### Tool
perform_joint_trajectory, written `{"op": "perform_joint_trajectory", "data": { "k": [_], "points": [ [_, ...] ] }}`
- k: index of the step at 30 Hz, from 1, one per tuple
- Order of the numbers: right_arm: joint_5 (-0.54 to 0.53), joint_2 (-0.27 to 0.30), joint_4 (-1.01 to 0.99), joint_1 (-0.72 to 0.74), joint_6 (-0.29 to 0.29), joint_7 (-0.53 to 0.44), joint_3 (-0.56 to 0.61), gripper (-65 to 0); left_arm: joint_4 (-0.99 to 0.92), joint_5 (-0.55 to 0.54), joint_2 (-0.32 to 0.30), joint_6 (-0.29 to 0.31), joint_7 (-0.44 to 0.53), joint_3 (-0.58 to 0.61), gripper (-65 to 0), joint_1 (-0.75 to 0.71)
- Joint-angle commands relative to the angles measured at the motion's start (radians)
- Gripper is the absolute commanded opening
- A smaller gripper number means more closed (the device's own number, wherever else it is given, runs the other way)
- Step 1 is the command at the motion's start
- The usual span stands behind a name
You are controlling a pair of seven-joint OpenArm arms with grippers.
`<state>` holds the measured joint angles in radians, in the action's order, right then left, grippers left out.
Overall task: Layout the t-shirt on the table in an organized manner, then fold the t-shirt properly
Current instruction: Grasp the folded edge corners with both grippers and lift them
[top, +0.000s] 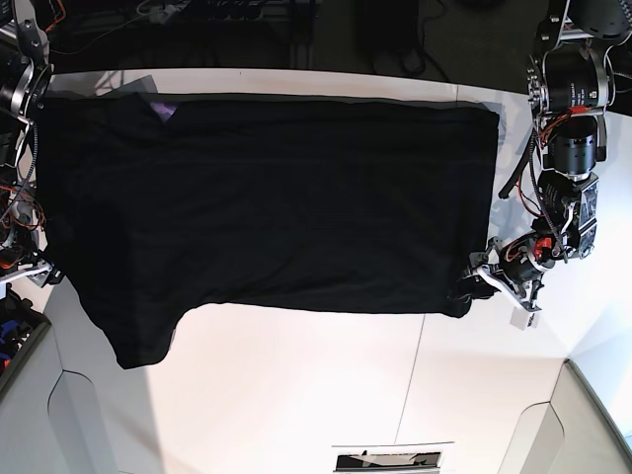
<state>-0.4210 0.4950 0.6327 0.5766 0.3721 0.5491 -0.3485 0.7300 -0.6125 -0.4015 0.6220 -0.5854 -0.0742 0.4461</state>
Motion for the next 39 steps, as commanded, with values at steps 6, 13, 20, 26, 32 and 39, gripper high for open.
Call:
{"op": "perform_joint_trajectory", "data": {
  "k": [6,13,20,26,32,39],
  "points": [
    [-0.009,-0.015,0.016,0.027,0.008,-0.019,0.042,-24.7,0.0,0.029,-0.011,-0.01,-0.016,-0.001,-29.7,0.014],
    [-0.009,-0.063,0.016,0.027,0.017,-0.034,0.138,-24.7,0.0,0.057,-0.011,-0.051,0.021,-0.001,-29.8,0.014],
    [-0.009,-0.108,0.024,0.03,0.055,-0.033,0.144,-24.7,0.0,0.063,-0.011,-0.05,0.027,-0.001,-29.9,0.019],
    [-0.004,-0.113,0.025,0.05,0.08,-0.03,0.145,-35.2,0.0,0.108,-0.011,-0.05,0.034,-0.001,-41.2,0.019],
    [-0.005,-0.102,0.053,0.064,0.19,-0.025,0.144,-65.0,0.003,0.145,-0.014,0.058,0.053,-0.001,-65.0,0.025],
    [-0.058,-0.062,0.249,0.04,0.184,0.148,0.144,-65.0,0.112,-0.034,-0.073,0.076,-0.045,-0.001,-65.0,0.019]
  ]
}}
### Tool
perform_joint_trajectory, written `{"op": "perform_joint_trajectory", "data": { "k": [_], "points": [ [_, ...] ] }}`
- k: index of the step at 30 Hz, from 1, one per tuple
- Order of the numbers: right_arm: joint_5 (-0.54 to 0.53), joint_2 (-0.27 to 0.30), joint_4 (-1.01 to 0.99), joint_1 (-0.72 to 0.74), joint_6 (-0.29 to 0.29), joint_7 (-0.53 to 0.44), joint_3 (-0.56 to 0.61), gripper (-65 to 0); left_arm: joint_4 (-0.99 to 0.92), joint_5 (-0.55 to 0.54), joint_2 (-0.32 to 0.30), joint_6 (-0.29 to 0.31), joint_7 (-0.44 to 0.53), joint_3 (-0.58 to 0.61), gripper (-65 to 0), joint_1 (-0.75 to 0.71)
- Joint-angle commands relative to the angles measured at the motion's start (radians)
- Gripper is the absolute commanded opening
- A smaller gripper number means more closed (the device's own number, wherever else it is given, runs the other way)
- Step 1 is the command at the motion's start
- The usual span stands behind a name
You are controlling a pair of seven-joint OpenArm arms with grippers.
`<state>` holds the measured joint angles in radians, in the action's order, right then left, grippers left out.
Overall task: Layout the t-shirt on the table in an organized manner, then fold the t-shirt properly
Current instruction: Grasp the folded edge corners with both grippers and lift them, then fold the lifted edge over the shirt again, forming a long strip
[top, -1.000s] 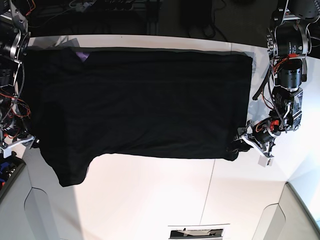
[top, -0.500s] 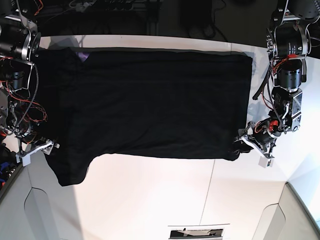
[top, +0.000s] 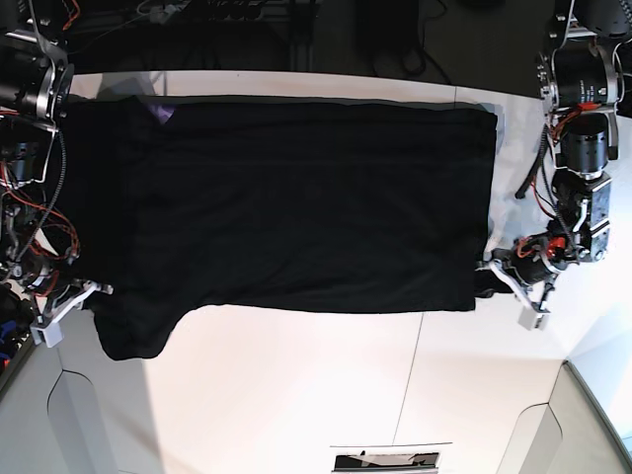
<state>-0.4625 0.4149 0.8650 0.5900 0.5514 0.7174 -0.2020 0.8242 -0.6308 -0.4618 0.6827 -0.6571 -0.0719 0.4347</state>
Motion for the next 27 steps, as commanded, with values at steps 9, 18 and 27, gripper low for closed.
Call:
{"op": "perform_joint_trajectory", "data": {
  "k": [9,18,27],
  "points": [
    [-0.159,0.118,0.232,-0.127,0.003,0.058,-0.006,-65.0,0.241,-0.364,-0.093,0.015,-0.308,-0.003,-65.0,-0.073],
    [-0.175,0.156,0.369,-0.323,0.003,0.063,-0.1,-65.0,0.45,-0.443,-0.177,0.015,-0.391,-0.003,-65.0,-0.309],
    [-0.212,0.155,0.454,-0.453,0.003,0.095,-0.161,-65.0,0.631,-0.411,-0.203,0.015,-0.402,-0.003,-65.0,-0.434]
  ]
}}
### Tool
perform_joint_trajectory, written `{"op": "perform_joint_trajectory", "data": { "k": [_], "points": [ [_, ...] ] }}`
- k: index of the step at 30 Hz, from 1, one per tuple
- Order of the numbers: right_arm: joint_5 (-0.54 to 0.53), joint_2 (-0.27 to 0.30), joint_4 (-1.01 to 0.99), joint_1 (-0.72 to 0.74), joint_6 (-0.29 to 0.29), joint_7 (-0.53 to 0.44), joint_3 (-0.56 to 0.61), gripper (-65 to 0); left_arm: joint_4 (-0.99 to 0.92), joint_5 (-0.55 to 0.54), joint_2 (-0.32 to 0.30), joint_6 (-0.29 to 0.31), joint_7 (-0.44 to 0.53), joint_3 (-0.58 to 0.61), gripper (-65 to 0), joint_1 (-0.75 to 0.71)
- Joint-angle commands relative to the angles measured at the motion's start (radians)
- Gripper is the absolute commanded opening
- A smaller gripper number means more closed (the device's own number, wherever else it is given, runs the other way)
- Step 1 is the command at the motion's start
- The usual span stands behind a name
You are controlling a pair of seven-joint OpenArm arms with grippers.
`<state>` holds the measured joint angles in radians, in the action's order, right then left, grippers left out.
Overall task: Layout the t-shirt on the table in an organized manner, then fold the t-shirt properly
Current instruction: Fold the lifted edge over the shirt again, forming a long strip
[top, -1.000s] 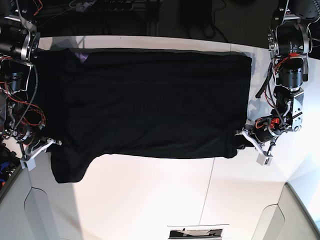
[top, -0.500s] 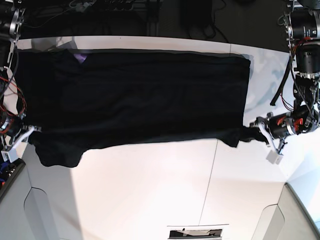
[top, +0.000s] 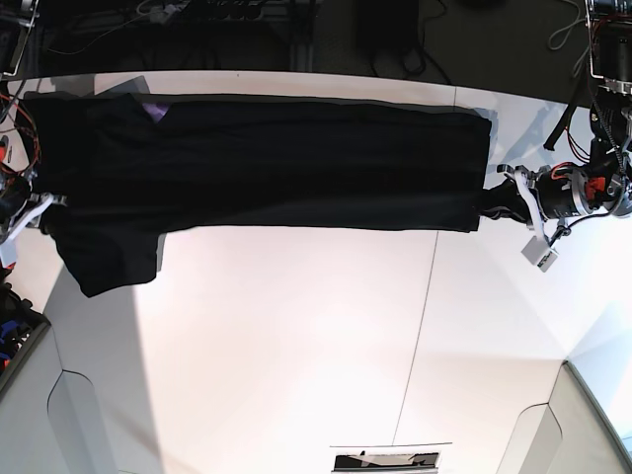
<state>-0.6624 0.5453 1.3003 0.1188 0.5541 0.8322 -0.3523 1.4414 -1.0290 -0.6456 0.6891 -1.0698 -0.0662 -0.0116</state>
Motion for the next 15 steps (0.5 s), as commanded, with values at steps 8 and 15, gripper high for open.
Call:
{"op": "perform_joint_trajectory", "data": {
  "k": [8,15],
  "points": [
    [-0.008,0.023,0.029,-0.053,0.0,-0.017,-0.011,-65.0,0.032,-0.011,-0.019,0.009,0.009,-0.009,-65.0,-0.036],
    [0.022,0.019,0.029,-0.067,-0.009,0.012,-0.011,-45.8,0.032,-0.008,-0.019,0.009,0.004,-0.009,-48.6,-0.05]
  ]
}}
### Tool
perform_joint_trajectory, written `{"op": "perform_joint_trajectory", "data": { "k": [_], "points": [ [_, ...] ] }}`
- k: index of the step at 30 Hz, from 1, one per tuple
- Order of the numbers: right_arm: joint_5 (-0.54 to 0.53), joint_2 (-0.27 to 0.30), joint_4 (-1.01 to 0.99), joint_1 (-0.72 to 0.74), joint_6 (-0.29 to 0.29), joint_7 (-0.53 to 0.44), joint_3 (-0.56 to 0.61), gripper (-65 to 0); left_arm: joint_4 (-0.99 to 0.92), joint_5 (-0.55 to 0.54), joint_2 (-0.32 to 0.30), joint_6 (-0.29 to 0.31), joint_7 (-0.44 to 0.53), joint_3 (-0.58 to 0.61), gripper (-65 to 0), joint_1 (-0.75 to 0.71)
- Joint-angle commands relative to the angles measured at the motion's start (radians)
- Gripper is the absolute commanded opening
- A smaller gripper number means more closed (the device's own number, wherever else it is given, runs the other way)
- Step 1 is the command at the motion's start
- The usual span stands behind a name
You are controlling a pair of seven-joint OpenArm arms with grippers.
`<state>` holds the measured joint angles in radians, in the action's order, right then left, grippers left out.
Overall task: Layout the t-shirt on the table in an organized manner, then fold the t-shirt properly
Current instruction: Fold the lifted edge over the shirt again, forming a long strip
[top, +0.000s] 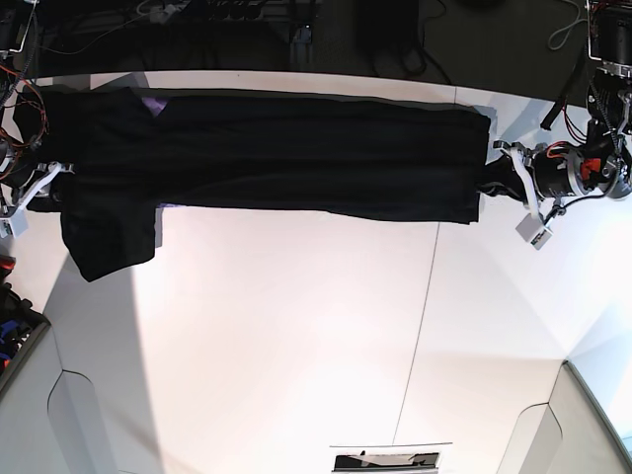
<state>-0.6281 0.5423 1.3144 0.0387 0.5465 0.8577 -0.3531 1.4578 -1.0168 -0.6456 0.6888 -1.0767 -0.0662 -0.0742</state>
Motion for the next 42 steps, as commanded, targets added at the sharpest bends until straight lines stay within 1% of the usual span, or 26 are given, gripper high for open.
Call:
{"op": "perform_joint_trajectory", "data": {
  "k": [1,2,3,6,10,12,15,16,20,23,26,29,31,32,34,37,38,39,40,42],
  "points": [
    [-0.014,0.022,0.015,0.014,-0.002,-0.015,-0.01,-39.0,0.016,-0.024,-0.019,0.009,0.011,-0.009,-43.1,0.013],
    [-0.023,0.023,0.015,0.014,-0.002,-0.015,-0.01,-34.4,0.016,-0.033,-0.019,0.009,0.011,-0.009,-38.8,0.013],
    [-0.031,0.023,0.015,0.017,-0.001,-0.015,-0.013,-32.3,0.016,-0.039,-0.019,0.009,0.011,-0.009,-36.5,0.013],
    [-0.051,0.022,0.025,0.022,0.0,-0.032,-0.04,-32.1,0.016,-0.042,-0.019,0.009,0.02,-0.009,-36.2,0.013],
    [-0.05,0.02,0.068,0.022,-0.001,-0.053,-0.113,-32.1,0.016,-0.043,-0.019,0.009,0.026,-0.009,-36.2,0.013],
    [-0.05,0.02,0.078,0.023,-0.001,-0.08,-0.14,-32.1,0.016,-0.054,-0.019,0.009,0.026,-0.009,-36.2,0.014],
    [-0.05,0.019,0.071,0.047,-0.017,-0.119,-0.143,-32.1,0.019,-0.064,-0.019,0.009,0.026,-0.009,-36.2,0.016],
    [-0.045,0.016,0.062,0.067,-0.021,-0.126,-0.137,-32.0,0.026,-0.064,-0.019,0.009,0.026,-0.009,-36.2,0.016],
    [0.025,0.0,-0.031,0.182,-0.026,-0.161,-0.082,-32.1,0.085,-0.063,-0.016,0.009,0.028,-0.009,-36.2,0.016],
    [0.06,-0.013,-0.145,0.279,-0.027,-0.166,-0.014,-32.0,0.111,-0.055,-0.017,0.009,0.026,-0.009,-36.2,0.016],
    [0.087,-0.014,-0.266,0.345,-0.032,-0.166,0.049,-32.0,0.111,-0.055,-0.016,0.009,0.026,-0.009,-36.2,0.016],
    [0.088,-0.014,-0.343,0.369,-0.046,-0.177,0.066,-32.0,0.111,-0.055,-0.016,0.009,0.026,-0.009,-36.2,0.016],
    [0.086,-0.015,-0.365,0.368,-0.045,-0.189,0.066,-32.1,0.111,-0.055,-0.016,0.009,0.026,-0.009,-36.2,0.016],
    [0.086,-0.019,-0.37,0.368,-0.04,-0.188,0.066,-32.1,0.111,-0.055,-0.016,0.009,0.026,-0.009,-36.2,0.016],
    [0.089,-0.034,-0.37,0.368,0.009,-0.182,0.066,-32.1,0.111,-0.055,-0.016,0.009,0.027,-0.009,-36.2,0.016],
    [0.09,-0.064,-0.37,0.368,0.011,-0.175,0.066,-32.4,0.111,-0.056,-0.016,0.009,0.029,-0.009,-36.3,0.015],
    [0.09,-0.075,-0.37,0.368,0.011,-0.174,0.066,-34.2,0.111,-0.056,-0.014,0.009,0.029,-0.01,-36.5,0.015],
    [0.09,-0.086,-0.37,0.368,0.011,-0.171,0.066,-39.0,0.112,-0.056,-0.013,0.009,0.029,-0.013,-36.7,0.016],
    [0.09,-0.096,-0.37,0.368,0.011,-0.169,0.066,-46.1,0.116,-0.057,-0.011,0.009,0.03,-0.015,-36.7,0.016],
    [0.089,-0.111,-0.37,0.368,0.011,-0.169,0.066,-63.0,0.132,-0.058,-0.011,0.009,0.029,-0.026,-36.7,0.015]
  ]
}}
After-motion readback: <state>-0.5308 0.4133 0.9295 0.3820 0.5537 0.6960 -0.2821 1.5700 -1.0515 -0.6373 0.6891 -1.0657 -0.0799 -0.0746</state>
